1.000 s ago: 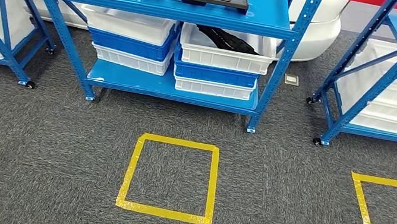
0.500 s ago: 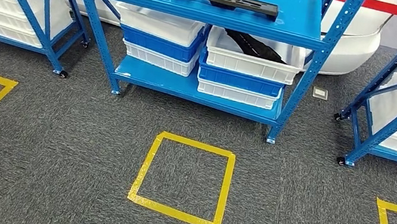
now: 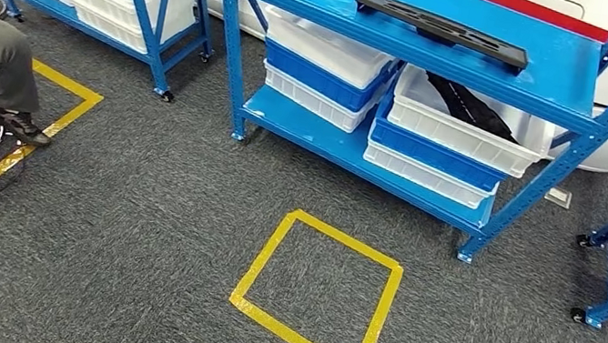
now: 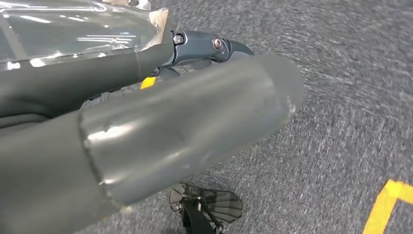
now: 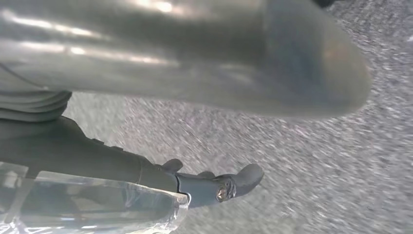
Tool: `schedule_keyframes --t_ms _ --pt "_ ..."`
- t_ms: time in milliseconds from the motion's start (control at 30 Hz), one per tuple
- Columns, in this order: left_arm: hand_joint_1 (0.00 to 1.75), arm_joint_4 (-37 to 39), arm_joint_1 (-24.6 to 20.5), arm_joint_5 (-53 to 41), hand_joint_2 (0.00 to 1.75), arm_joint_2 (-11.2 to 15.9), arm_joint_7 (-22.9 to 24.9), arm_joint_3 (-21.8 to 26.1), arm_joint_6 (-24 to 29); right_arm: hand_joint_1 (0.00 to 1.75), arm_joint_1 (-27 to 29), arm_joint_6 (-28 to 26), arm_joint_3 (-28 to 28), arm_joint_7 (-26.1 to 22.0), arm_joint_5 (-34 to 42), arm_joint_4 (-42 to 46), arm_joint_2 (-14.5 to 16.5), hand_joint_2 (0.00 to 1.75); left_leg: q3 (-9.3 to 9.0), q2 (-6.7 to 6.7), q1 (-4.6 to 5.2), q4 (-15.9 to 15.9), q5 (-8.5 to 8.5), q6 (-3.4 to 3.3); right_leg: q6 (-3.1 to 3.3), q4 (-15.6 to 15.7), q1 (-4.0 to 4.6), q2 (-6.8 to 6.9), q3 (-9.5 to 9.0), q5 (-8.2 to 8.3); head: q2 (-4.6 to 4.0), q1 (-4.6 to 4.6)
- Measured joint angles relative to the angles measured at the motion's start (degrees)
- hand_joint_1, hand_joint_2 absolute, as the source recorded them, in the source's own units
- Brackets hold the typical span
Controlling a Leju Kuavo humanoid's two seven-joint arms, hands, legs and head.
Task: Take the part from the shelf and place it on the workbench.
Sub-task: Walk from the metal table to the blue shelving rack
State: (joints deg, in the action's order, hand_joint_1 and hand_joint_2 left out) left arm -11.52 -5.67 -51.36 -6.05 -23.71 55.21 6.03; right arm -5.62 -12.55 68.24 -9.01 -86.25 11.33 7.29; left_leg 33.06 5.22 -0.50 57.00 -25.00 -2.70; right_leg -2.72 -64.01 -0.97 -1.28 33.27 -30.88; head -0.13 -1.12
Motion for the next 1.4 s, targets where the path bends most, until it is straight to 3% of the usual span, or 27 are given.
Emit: schedule_keyframes --t_ms 67,167,233,300,367,400,433,467,500,567,633,733,800,867,900,933,1000,1033,1067,1100,1167,1233,1300,1367,1400 --pt "0.00 0.0 0.0 0.0 0.00 -0.1 0.0 0.0 0.0 0.00 0.0 0.0 0.0 0.0 0.0 0.0 -0.1 0.00 0.09 1.29 0.24 0.4 -0.25 0.61 0.27 5.6 -0.07 -1.50 -2.21 2.29 0.00 -0.04" --pt "0.00 0.0 0.2 0.0 0.00 0.1 0.0 0.0 -0.1 0.00 -0.3 0.0 0.0 0.0 0.1 0.0 0.0 0.00 0.35 2.05 0.12 0.7 -0.59 1.44 1.69 6.4 0.01 -0.97 -2.90 2.63 0.00 -0.08" --pt "0.00 0.0 0.3 0.0 0.00 0.1 0.1 0.0 -0.1 0.00 -0.4 0.0 0.0 0.0 0.3 0.0 0.1 0.00 1.34 -0.26 0.02 2.9 -2.00 1.92 2.43 6.5 -0.19 -0.29 -3.36 2.80 0.00 -0.29" --pt "0.00 0.0 0.1 0.0 0.00 0.1 0.5 0.0 0.0 0.00 -0.3 -0.2 0.0 0.0 0.4 0.0 0.1 0.00 4.39 -3.42 -0.02 9.2 -5.33 2.39 3.13 6.6 0.01 0.48 -3.48 2.67 0.00 -0.52" --pt "0.00 0.0 -0.2 0.2 0.00 0.1 0.8 0.1 0.0 0.00 0.0 -0.4 0.0 0.0 0.3 0.0 0.1 0.00 8.09 -4.59 -0.19 15.9 -7.59 2.66 3.67 6.6 0.31 1.20 -3.60 2.18 0.00 -0.55" --pt "0.00 0.0 -0.2 0.3 0.00 0.1 0.9 0.1 0.0 0.00 0.0 -0.4 0.0 0.0 0.3 0.0 0.1 0.00 8.87 -4.78 -0.23 17.0 -7.24 2.65 3.78 6.6 0.40 1.45 -3.73 1.91 0.00 -0.57" --pt "0.00 0.0 -0.1 0.6 0.00 0.1 0.9 0.2 0.1 0.00 0.0 -0.4 0.0 0.0 0.2 0.0 0.1 0.00 8.49 -4.88 -0.23 15.9 -5.86 2.51 3.82 6.6 0.47 1.64 -3.92 1.60 0.00 -0.56" --pt "0.00 0.0 -0.1 0.7 0.00 0.2 0.9 0.4 0.3 0.00 0.0 -0.4 0.0 0.0 0.2 0.0 0.1 0.00 6.95 -4.99 -0.18 12.7 -3.79 2.20 3.78 6.6 0.52 1.82 -4.25 1.32 0.00 -0.58" --pt "0.00 0.0 -0.2 0.9 0.00 0.3 0.9 0.5 0.4 0.00 0.0 -0.4 -0.1 0.0 0.1 0.0 0.2 0.00 4.86 -5.23 -0.03 8.7 -1.96 1.72 3.69 6.6 0.54 2.00 -4.63 1.03 0.00 -0.56" --pt "0.00 0.0 -0.5 1.0 0.00 0.5 0.9 0.8 0.7 0.00 0.0 -0.4 -0.1 0.0 0.1 0.0 0.3 0.00 1.68 -5.74 0.46 2.9 -0.52 0.79 3.23 6.8 0.74 2.34 -5.28 0.46 0.00 -0.53" --pt "0.00 -0.1 -0.7 1.0 0.00 0.7 0.9 0.9 0.8 0.00 -0.2 -0.3 -0.1 0.0 0.1 0.0 0.4 0.00 1.02 -5.79 0.88 1.4 -1.15 0.08 2.41 6.6 0.92 2.54 -6.10 0.51 0.00 -0.55" --pt "0.00 -0.1 -0.7 1.0 0.00 0.7 1.0 1.0 0.9 0.00 -0.3 -0.3 -0.1 0.0 0.2 0.0 0.4 0.00 -0.66 -5.24 0.64 -0.1 -0.92 -0.82 1.57 5.1 0.93 2.33 -6.19 0.04 -0.01 -0.48" --pt "0.00 -0.1 -0.8 1.0 0.00 0.7 1.1 1.0 0.9 0.00 -0.3 -0.3 -0.1 0.0 0.2 0.0 0.4 0.00 -1.54 -4.99 0.48 -0.7 -0.83 -1.00 1.59 0.2 0.70 1.94 -3.40 -1.76 -0.02 -0.26" --pt "0.00 -0.1 -0.9 1.0 0.00 0.7 1.2 1.1 0.9 0.00 -0.2 -0.3 -0.1 0.0 0.3 0.0 0.3 0.00 -1.84 -4.67 0.46 -0.7 -1.19 -0.97 1.50 -6.3 0.42 1.74 1.25 -3.91 -0.02 -0.13" --pt "0.00 -0.1 -0.9 1.0 0.00 0.6 1.3 1.1 0.9 0.00 -0.1 -0.3 -0.1 0.0 0.3 0.0 0.3 0.00 -2.11 -4.46 0.43 -0.7 -1.51 -0.85 1.18 -7.9 0.22 1.70 3.09 -4.32 -0.02 -0.09" --pt "0.00 -0.1 -0.9 1.0 0.00 0.6 1.3 1.1 0.9 0.00 0.0 -0.3 -0.1 0.1 0.3 0.0 0.3 0.00 -2.47 -4.27 0.38 -0.7 -1.85 -0.66 0.72 -7.4 0.02 1.69 3.82 -3.75 -0.02 -0.05" --pt "0.00 -0.1 -0.8 1.0 0.00 0.5 1.3 1.1 0.9 0.00 0.2 -0.3 -0.1 0.1 0.4 0.0 0.2 0.00 -3.34 -3.92 0.22 -0.6 -2.65 -0.05 -0.86 -1.3 -0.65 1.67 2.79 0.35 -0.02 -0.01" --pt "0.00 -0.1 -0.7 0.9 0.00 0.5 1.3 1.2 0.9 0.00 0.2 -0.3 -0.1 0.1 0.4 0.0 0.2 0.00 -3.76 -3.83 0.23 -0.5 -3.11 0.37 -1.24 1.9 -0.79 1.75 2.02 2.28 -0.02 0.08" --pt "0.00 -0.1 -0.7 0.9 0.00 0.5 1.4 1.3 0.9 0.00 0.1 -0.3 -0.1 0.1 0.4 0.0 0.2 0.00 -3.98 -3.77 0.27 -0.3 -3.57 0.81 -1.04 4.3 -0.79 1.88 1.39 3.42 -0.02 0.16" --pt "0.00 -0.1 -0.7 1.0 0.00 0.6 1.4 1.3 0.9 0.00 0.1 -0.3 -0.1 0.1 0.4 0.0 0.2 0.00 -4.10 -3.78 0.35 -0.2 -4.05 1.25 -0.38 5.3 -0.72 1.98 1.01 4.09 -0.02 0.15" --pt "0.00 -0.1 -0.8 1.0 0.00 0.6 1.4 1.4 0.9 0.00 0.1 -0.3 -0.1 0.1 0.4 0.0 0.2 0.00 -4.38 -3.87 0.21 0.2 -4.65 1.88 1.50 5.3 -0.50 2.10 0.58 3.99 -0.02 0.08" --pt "0.00 -0.1 -0.8 1.0 0.00 0.6 1.3 1.5 0.9 0.00 0.1 -0.3 -0.1 0.2 0.4 0.0 0.1 0.00 -4.24 -4.21 -0.18 1.7 -5.50 2.35 2.57 5.4 -0.44 2.00 -0.19 4.03 -0.02 0.02" --pt "0.00 -0.1 -0.9 0.9 0.00 0.4 1.3 1.5 0.9 0.00 -0.1 -0.5 -0.2 0.2 0.3 0.0 0.1 0.00 -1.62 -4.62 -0.35 6.8 -7.71 2.75 3.26 5.5 -0.21 1.97 -0.90 3.70 -0.02 -0.06" --pt "0.00 -0.1 -0.9 0.9 0.00 0.4 1.3 1.5 0.9 0.00 -0.2 -1.0 -0.2 0.2 0.2 0.0 0.1 0.00 3.09 -4.78 -0.34 13.7 -10.08 2.95 3.78 5.5 0.17 1.95 -1.30 3.26 -0.02 -0.13" --pt "0.00 -0.1 -0.8 0.9 0.00 0.4 1.3 1.5 0.9 0.00 -0.2 -1.2 -0.2 0.2 0.1 0.0 0.1 0.00 5.01 -4.78 -0.31 15.7 -10.23 2.87 3.97 5.4 0.38 1.91 -1.56 2.99 -0.02 -0.14"
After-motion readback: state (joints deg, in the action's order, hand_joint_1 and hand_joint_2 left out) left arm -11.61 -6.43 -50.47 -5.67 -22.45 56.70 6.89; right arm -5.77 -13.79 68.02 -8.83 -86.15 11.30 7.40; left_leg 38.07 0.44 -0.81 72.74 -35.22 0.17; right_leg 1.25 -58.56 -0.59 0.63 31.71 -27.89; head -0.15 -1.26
